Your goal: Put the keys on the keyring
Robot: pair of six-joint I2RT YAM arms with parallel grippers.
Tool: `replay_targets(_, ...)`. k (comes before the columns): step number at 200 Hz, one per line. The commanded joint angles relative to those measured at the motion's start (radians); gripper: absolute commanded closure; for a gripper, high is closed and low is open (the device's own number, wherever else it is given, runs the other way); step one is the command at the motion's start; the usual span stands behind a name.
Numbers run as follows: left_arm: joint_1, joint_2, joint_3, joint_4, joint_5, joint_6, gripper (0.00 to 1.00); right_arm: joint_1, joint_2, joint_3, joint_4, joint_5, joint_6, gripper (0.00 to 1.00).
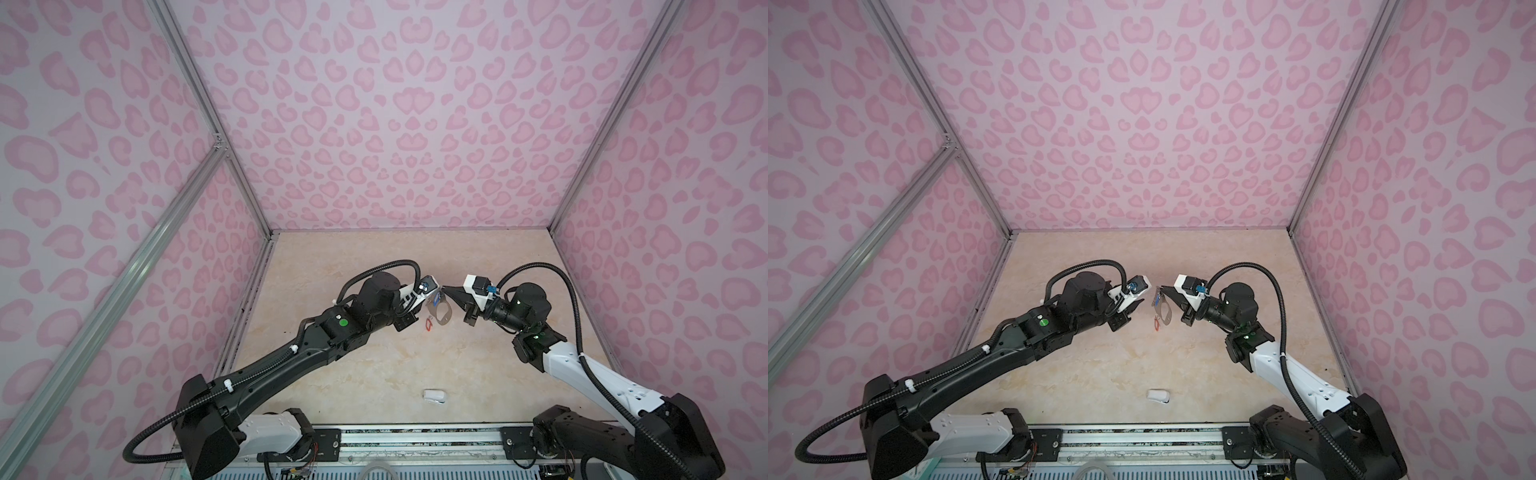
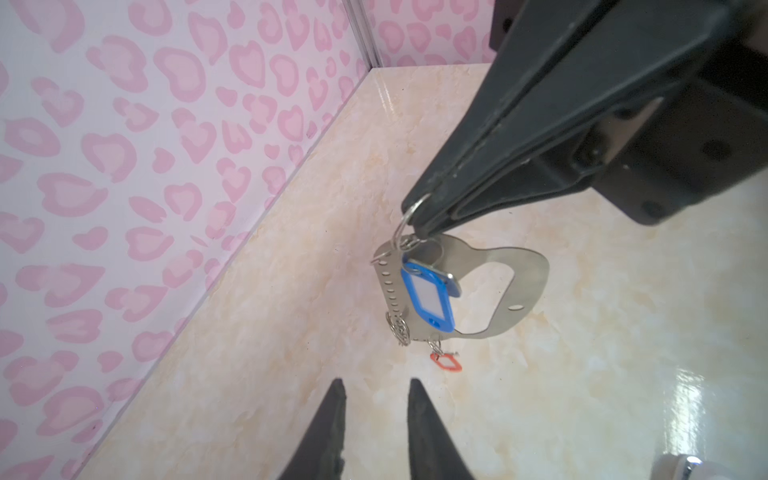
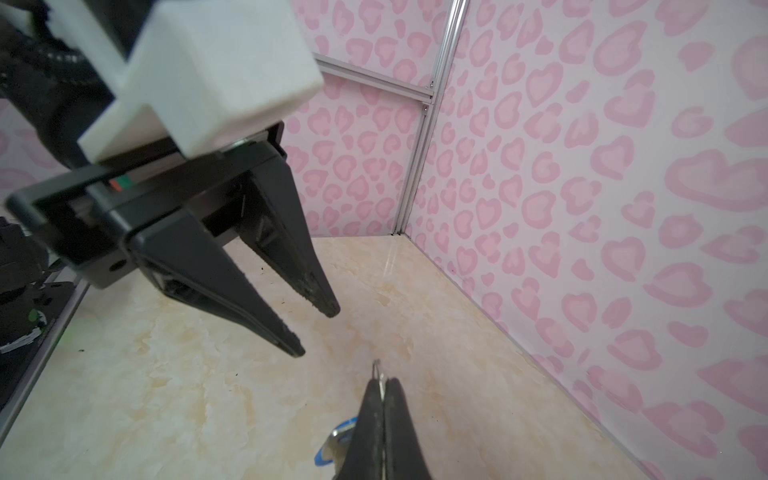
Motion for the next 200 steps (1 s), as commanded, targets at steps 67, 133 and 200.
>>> replay_targets(67, 0.043, 0.023, 0.052, 0.013, 0.357, 0.057, 0.79, 0.003, 0.012, 0.007, 0.112, -0.177, 0.051, 1.00)
replay_targets(133, 0.045, 0.031, 0.058, 0.002, 0.367, 0.063, 0.80, 0.022, 0.012, 0.016, 0.081, -0.224, 0.030, 1.00)
replay_targets(200, 0.049, 0.009, 0.045, 0.001, 0.372, 0.065, 0.94, 0.027, 0.015, 0.036, 0.005, -0.238, -0.026, 1.00)
